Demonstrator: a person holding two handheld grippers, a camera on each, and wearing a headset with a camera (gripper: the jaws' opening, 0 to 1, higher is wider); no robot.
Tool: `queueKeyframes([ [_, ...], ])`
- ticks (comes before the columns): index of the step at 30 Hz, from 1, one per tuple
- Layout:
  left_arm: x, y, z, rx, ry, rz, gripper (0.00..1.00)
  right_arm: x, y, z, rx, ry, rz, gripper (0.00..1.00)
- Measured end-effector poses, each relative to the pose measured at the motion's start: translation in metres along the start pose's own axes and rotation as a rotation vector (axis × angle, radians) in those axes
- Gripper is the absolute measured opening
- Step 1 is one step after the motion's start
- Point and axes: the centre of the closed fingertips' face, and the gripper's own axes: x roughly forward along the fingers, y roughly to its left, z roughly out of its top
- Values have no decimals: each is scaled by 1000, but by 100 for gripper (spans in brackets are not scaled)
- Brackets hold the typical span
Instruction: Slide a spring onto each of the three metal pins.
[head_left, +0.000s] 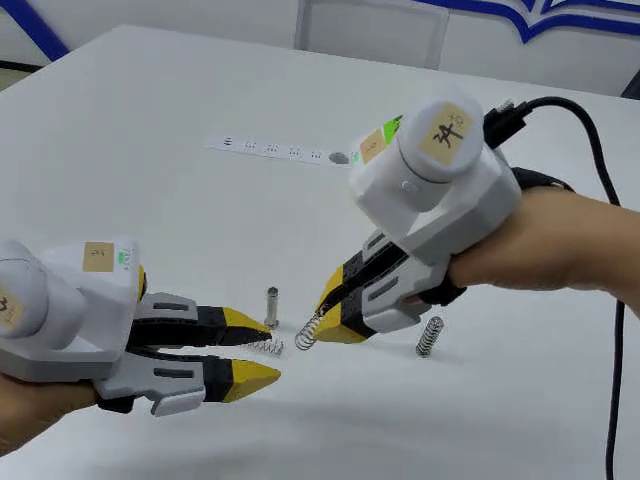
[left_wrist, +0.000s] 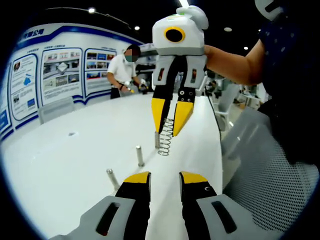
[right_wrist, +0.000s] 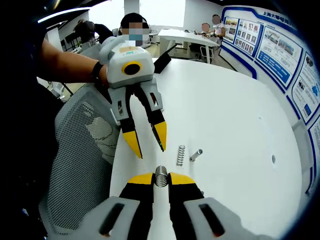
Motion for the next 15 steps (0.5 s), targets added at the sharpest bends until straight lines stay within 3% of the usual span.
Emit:
queueKeyframes([
  [9,-9,6,-10,-27,8,42,29,-13,-30,-22,4,87,-56,12],
  [12,-12,7,-13,-32,7,54,31,-16,-41,-31,-16,140,-96,12],
  [15,-15,8,-15,-38,6,67,33,-15,-47,-33,-8,147,-98,12],
])
